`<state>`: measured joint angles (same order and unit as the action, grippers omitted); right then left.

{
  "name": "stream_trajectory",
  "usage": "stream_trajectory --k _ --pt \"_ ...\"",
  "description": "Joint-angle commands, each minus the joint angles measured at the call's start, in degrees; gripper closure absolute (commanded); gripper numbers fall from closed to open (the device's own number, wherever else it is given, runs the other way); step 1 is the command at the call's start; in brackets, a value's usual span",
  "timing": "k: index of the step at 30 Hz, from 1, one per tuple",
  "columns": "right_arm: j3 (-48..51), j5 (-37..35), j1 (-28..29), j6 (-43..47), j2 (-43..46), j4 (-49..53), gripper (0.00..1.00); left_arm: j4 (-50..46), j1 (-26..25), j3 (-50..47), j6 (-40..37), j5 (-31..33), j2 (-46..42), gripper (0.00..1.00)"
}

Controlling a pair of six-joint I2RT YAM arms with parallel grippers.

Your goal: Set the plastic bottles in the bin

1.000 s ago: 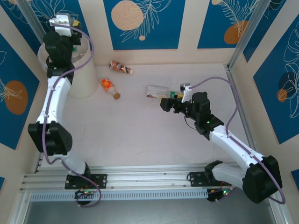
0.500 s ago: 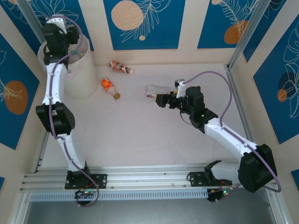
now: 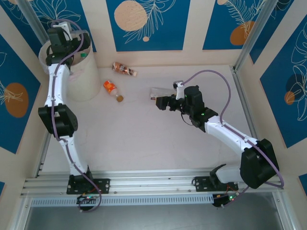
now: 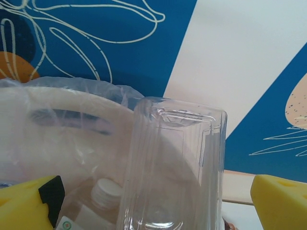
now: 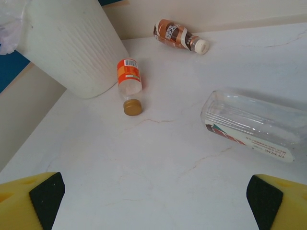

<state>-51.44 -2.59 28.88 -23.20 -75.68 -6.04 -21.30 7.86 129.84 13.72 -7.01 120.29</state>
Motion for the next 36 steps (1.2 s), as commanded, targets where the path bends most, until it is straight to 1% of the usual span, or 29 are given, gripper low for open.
stream_trajectory --k 1,6,10,13,16,17,20,22,26,28,32,36 --pt "-1.92 -0.97 0.36 1.74 0.09 1.03 0.0 -2.13 0.39 1.82 1.41 3.07 -3.14 0.0" --pt "-1.38 -1.89 0.53 1.76 1.03 1.21 0.0 -1.41 -0.25 1.59 -2.69 1.88 -1.3 0.0" --pt "-1.47 -2.94 0.59 1.8 1.06 1.65 0.0 -1.4 -1.96 2.35 -7.51 1.16 1.35 0.0" --pt "-1.86 -3.38 0.57 1.93 0.67 1.87 0.01 -2.17 -3.17 4.57 -10.44 3.13 4.04 0.0" --pt "-2.42 -3.63 0.65 1.99 0.22 2.25 0.01 -2.72 -3.46 6.81 -11.08 5.52 6.45 0.0" --pt "-2.59 -3.65 0.63 2.01 0.04 2.39 0.0 -2.83 -3.47 7.44 -11.14 6.87 7.11 0.03" --pt "-3.14 -3.65 0.65 2.06 -0.58 2.71 0.0 -3.54 -3.38 9.33 -12.31 9.3 7.64 0.2" --pt "-3.49 -3.65 0.78 1.95 -0.96 2.66 0.0 -3.85 -3.39 10.18 -12.81 8.41 7.05 0.3" --pt "-3.97 -3.39 1.03 1.8 -2.05 2.36 0.0 -3.92 -3.3 10.19 -13.28 5.17 4.28 0.43" --pt "-4.24 -3.21 1.22 1.89 -2.58 2.51 0.0 -4.17 -3.27 10.17 -13.11 3.73 2.83 0.46" --pt "-4.55 -3.21 1.7 2.43 -2.99 2.95 0.01 -3.99 -3.12 10.17 -14.3 2.16 0.25 0.47" --pt "-4.38 -3.78 1.97 3.06 -2.43 3.88 0.01 -2.94 -2.4 9.9 -21.44 2.63 -1.19 0.46"
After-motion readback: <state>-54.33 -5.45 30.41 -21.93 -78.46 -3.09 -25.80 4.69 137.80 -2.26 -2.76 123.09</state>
